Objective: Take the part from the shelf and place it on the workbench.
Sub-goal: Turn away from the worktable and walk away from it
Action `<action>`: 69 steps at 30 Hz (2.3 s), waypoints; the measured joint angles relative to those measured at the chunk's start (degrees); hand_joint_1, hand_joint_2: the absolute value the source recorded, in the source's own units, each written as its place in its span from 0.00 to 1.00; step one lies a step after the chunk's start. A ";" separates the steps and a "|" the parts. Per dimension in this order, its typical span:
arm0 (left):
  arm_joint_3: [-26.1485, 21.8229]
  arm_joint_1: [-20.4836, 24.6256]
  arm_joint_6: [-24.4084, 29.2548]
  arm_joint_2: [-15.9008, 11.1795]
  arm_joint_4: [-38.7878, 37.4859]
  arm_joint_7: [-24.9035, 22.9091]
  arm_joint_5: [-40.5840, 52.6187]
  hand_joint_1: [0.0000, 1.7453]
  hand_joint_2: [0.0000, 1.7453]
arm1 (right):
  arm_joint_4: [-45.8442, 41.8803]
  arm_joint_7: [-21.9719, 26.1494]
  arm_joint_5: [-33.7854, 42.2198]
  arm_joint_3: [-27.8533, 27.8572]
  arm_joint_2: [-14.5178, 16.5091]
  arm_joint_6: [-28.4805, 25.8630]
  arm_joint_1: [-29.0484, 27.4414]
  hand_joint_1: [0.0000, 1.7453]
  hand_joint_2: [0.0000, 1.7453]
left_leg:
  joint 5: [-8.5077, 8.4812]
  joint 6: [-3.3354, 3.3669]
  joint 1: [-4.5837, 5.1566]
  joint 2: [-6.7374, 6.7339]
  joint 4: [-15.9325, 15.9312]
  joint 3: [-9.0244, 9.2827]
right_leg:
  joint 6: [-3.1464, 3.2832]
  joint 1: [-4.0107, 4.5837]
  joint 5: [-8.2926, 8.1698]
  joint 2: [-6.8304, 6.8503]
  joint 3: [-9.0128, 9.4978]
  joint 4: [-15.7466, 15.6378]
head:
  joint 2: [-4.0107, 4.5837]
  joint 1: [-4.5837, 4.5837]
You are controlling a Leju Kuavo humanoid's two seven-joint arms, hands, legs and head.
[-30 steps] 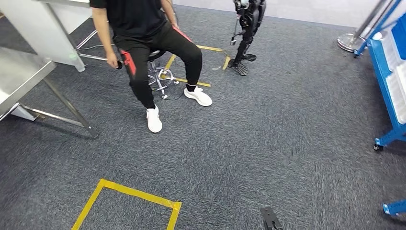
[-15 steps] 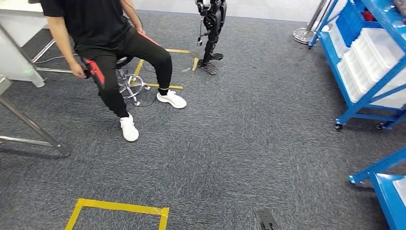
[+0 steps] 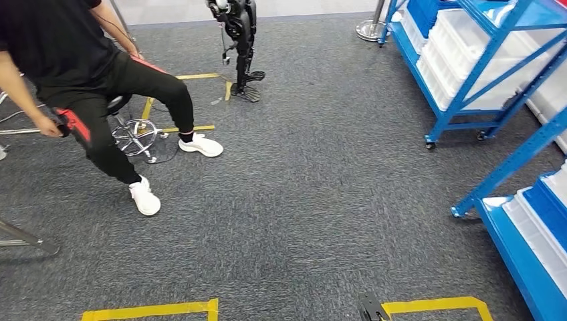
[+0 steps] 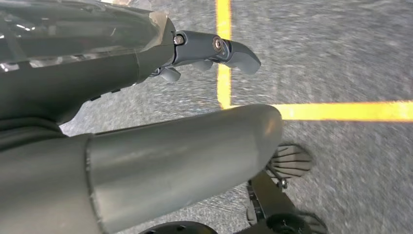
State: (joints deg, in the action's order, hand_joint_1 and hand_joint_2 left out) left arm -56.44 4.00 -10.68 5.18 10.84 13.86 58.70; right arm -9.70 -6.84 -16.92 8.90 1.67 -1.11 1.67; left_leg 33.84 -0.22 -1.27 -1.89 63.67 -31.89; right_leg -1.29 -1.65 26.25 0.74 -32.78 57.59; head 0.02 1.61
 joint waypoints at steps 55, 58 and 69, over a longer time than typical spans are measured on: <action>0.82 0.04 1.93 0.09 -0.27 1.70 3.17 0.00 0.00 | 0.02 -0.26 -2.49 0.56 -0.19 -1.69 0.19 0.00 0.00 | -5.19 1.71 0.97 -3.69 -5.43 0.97 | -2.25 0.85 1.03 2.74 0.15 0.91 | 0.00 0.09; 0.84 0.54 2.08 0.11 -0.26 1.74 3.21 0.00 0.00 | 0.03 -0.37 -2.55 0.62 -0.26 -1.79 0.06 0.00 0.00 | -4.87 0.73 0.72 -4.60 -5.58 1.55 | -1.05 0.87 0.67 1.28 0.16 0.47 | 0.00 -0.02; 0.88 0.74 2.44 0.32 -0.28 1.93 3.22 0.00 0.00 | 0.02 -1.03 -2.66 1.05 -0.09 -1.94 0.38 0.00 0.00 | -5.17 1.05 0.07 5.29 -1.97 -1.20 | 0.40 1.05 0.33 -6.48 0.68 0.39 | 0.00 -0.16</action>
State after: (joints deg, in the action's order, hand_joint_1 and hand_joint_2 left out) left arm -55.56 4.74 -8.25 5.50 10.56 15.79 61.92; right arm -9.68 -7.87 -19.58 9.96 1.58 -3.05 2.05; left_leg 28.67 0.83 -1.20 3.40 61.70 -33.10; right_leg -0.89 -0.60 26.58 -5.74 -32.11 57.98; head 0.02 1.44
